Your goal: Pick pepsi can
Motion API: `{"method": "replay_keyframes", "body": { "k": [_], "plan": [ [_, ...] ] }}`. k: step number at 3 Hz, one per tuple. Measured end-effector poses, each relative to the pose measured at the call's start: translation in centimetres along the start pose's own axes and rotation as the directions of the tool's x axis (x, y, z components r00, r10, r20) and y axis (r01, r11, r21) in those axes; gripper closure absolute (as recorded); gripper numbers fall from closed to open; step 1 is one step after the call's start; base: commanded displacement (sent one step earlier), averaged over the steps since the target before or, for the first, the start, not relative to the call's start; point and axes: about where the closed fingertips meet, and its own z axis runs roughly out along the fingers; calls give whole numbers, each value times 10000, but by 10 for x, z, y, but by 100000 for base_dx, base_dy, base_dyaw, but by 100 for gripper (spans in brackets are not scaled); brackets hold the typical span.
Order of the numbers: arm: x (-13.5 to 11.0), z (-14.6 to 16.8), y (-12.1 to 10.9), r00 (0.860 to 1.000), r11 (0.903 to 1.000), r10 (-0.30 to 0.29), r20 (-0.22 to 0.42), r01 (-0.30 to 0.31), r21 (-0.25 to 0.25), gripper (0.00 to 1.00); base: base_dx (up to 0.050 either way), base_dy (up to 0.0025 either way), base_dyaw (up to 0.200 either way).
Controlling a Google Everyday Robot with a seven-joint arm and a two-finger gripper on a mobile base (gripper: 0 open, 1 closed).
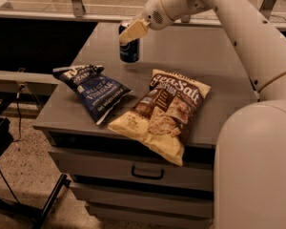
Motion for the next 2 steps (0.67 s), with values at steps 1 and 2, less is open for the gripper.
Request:
{"method": "replay_keyframes", "body": {
  "k": [1,2],
  "plan": [
    [-24,-29,2,9982,9991,-399,441,405,-146,100,0,0,0],
    [-29,-34,2,9976,9988,-458,519,466,-135,100,0,0,0]
  ]
}}
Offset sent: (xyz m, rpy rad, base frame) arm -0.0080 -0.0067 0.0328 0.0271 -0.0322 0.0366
